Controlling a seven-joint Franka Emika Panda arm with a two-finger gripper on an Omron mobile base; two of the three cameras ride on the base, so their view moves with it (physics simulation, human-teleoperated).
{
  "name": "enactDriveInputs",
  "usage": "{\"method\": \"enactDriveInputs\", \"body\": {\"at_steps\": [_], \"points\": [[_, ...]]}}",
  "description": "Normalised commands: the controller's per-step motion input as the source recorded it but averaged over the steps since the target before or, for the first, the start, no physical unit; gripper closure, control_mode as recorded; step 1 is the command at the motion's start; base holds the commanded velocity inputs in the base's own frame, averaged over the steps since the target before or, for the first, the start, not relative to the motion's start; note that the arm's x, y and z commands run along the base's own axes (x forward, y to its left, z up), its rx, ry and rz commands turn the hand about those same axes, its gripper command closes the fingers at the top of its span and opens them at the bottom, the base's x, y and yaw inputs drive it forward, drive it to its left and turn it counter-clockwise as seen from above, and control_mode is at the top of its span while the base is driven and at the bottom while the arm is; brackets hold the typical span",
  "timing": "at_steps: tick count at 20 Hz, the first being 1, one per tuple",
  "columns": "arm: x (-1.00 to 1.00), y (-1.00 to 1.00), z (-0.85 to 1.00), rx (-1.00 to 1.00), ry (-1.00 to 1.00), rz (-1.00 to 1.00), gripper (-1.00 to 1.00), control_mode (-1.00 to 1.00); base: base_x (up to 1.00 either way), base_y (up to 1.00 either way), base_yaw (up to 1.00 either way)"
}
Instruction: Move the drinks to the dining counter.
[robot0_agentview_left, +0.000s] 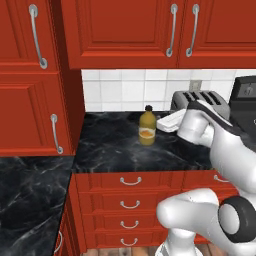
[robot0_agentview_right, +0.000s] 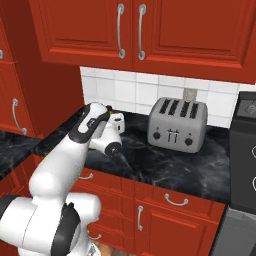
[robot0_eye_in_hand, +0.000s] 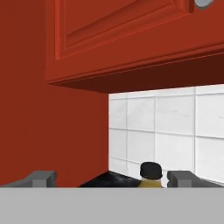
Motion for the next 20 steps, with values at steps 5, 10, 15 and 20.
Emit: {"method": "enactDriveInputs", "body": {"at_steps": [5,10,15,20], "points": [[0.17,-0.01,0.00,0.00,0.04,0.00,-1.00,-1.00,0.00,0.00,0.00],[0.15,-0.04,0.00,0.00,0.16,0.00,-1.00,-1.00,0.00,0.00,0.00],[0.17,0.00,0.10,0.00,0.11,0.00,-1.00,-1.00,0.00,0.00,0.00],[0.14,-0.02,0.02,0.00,0.01,0.00,-1.00,-1.00,0.00,0.00,0.00]]}}
